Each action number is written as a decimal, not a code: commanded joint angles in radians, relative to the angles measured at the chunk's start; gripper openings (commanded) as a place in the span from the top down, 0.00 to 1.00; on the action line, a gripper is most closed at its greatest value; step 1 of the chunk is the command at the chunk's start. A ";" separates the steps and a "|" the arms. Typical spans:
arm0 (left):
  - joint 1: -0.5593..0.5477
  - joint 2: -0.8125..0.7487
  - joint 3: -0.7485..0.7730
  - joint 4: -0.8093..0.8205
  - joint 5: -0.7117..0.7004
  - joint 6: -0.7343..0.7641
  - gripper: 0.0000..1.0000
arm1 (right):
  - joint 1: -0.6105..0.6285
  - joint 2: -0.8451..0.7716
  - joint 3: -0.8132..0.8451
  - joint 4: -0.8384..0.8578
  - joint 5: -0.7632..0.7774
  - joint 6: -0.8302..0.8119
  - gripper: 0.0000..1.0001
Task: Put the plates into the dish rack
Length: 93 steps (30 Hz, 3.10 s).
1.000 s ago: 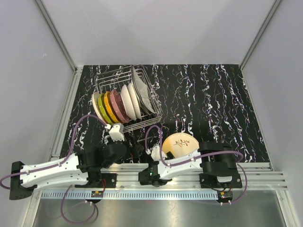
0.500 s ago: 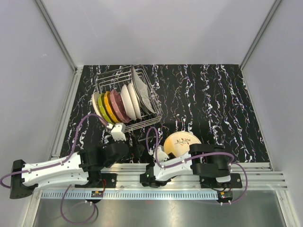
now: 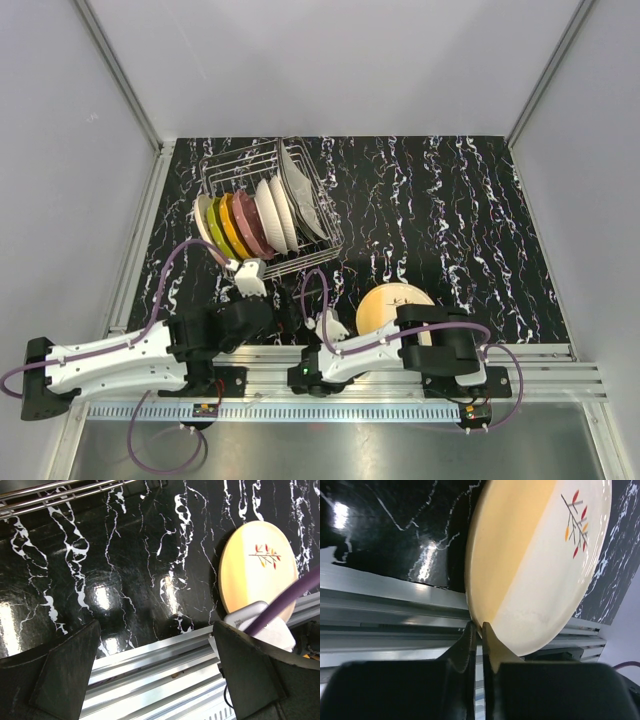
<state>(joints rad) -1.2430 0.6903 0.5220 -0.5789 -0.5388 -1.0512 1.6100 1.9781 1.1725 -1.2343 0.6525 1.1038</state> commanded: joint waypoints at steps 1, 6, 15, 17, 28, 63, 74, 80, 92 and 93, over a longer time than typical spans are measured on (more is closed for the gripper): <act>-0.001 -0.002 0.041 0.042 -0.020 0.002 0.01 | 0.005 -0.002 0.071 -0.005 0.050 -0.022 0.99; -0.001 -0.012 0.042 0.024 -0.029 0.000 0.01 | 0.007 0.010 0.156 -0.013 0.071 -0.055 1.00; 0.002 -0.040 -0.016 0.024 -0.032 -0.046 0.01 | 0.007 -0.087 0.126 0.022 0.076 -0.036 1.00; 0.002 -0.055 -0.042 0.036 -0.018 -0.066 0.01 | 0.013 -0.148 0.102 0.067 0.067 -0.027 1.00; 0.043 0.041 -0.082 0.244 0.122 -0.135 0.01 | 0.053 -0.366 0.026 0.219 0.113 -0.036 1.00; 0.096 0.664 -0.111 1.070 0.531 -0.346 0.07 | 0.134 -0.513 0.010 0.197 0.260 0.059 1.00; 0.103 0.569 -0.086 1.019 0.488 -0.305 0.61 | 0.142 -0.490 0.009 0.242 0.254 0.024 1.00; 0.114 0.545 -0.074 0.972 0.487 -0.282 1.00 | 0.143 -0.486 0.015 0.234 0.248 0.036 0.97; 0.131 0.479 -0.030 0.789 0.433 -0.216 1.00 | 0.154 -0.427 0.061 0.104 0.274 0.149 0.19; 0.132 0.477 -0.025 0.778 0.431 -0.210 1.00 | 0.165 -0.380 0.081 0.095 0.280 0.151 0.19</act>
<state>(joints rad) -1.1252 1.2068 0.4351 0.2062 -0.0582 -1.2900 1.7477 1.5295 1.1786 -1.0969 0.8547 1.1881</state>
